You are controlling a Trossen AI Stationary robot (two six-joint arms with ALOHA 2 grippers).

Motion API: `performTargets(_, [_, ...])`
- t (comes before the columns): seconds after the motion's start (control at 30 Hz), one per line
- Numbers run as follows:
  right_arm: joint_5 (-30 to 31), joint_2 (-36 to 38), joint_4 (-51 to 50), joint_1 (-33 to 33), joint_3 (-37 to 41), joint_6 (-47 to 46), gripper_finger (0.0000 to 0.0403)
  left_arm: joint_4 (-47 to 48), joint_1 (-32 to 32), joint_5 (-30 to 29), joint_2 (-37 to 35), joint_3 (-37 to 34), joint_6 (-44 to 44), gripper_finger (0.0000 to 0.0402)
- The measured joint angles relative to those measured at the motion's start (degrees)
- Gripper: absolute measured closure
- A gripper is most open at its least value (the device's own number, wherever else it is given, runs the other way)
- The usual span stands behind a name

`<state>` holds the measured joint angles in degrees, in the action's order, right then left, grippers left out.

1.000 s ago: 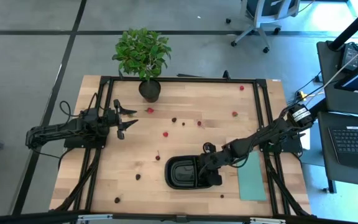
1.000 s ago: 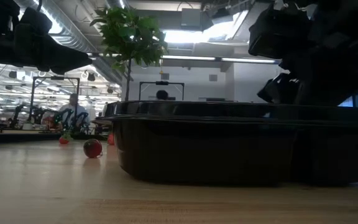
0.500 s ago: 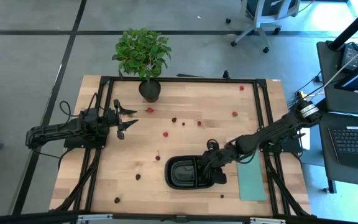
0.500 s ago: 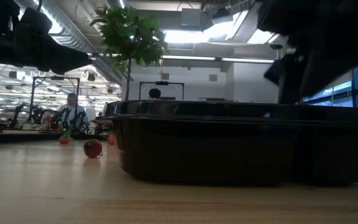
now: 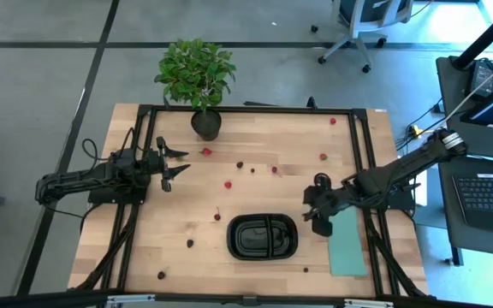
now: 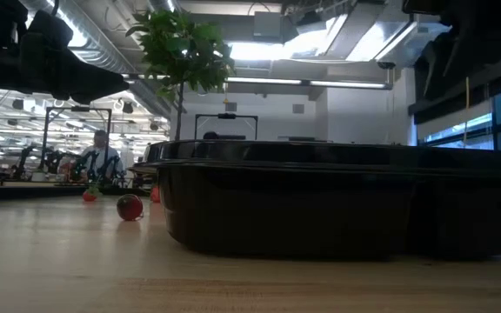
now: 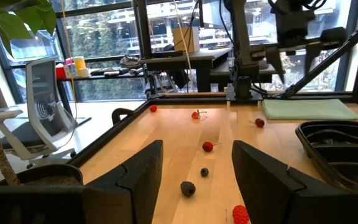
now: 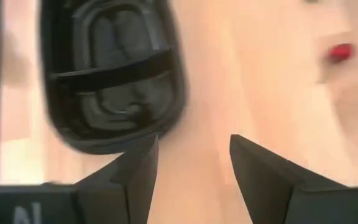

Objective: Pick and placing Produce into tupperware
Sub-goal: Put the right red cherry into the right side of the black container

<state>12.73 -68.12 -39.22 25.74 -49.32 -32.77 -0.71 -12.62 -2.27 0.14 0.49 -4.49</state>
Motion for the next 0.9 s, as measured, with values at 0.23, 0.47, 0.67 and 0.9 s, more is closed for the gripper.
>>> performTargets(0.23, [5.6, -0.6, -5.5, -1.8, 0.0, -9.2, 0.0201, 0.0, 0.0, 0.0, 0.0, 0.0, 0.0, 0.0215])
performTargets(0.47, [5.7, -4.1, -12.3, -5.1, 0.0, -17.0, 0.0201, 0.0, 0.0, 0.0, 0.0, 0.0, -0.1, 0.0215])
performTargets(0.67, [5.7, -9.6, -13.2, -7.0, 0.0, -16.5, 0.0201, 0.0, 0.0, 0.0, 0.0, 0.0, -0.1, 0.0215])
performTargets(0.9, [3.8, -15.5, -13.2, -7.5, 0.0, -15.8, 0.0201, 0.0, 0.0, 0.0, 0.0, 0.0, -0.1, 0.0215])
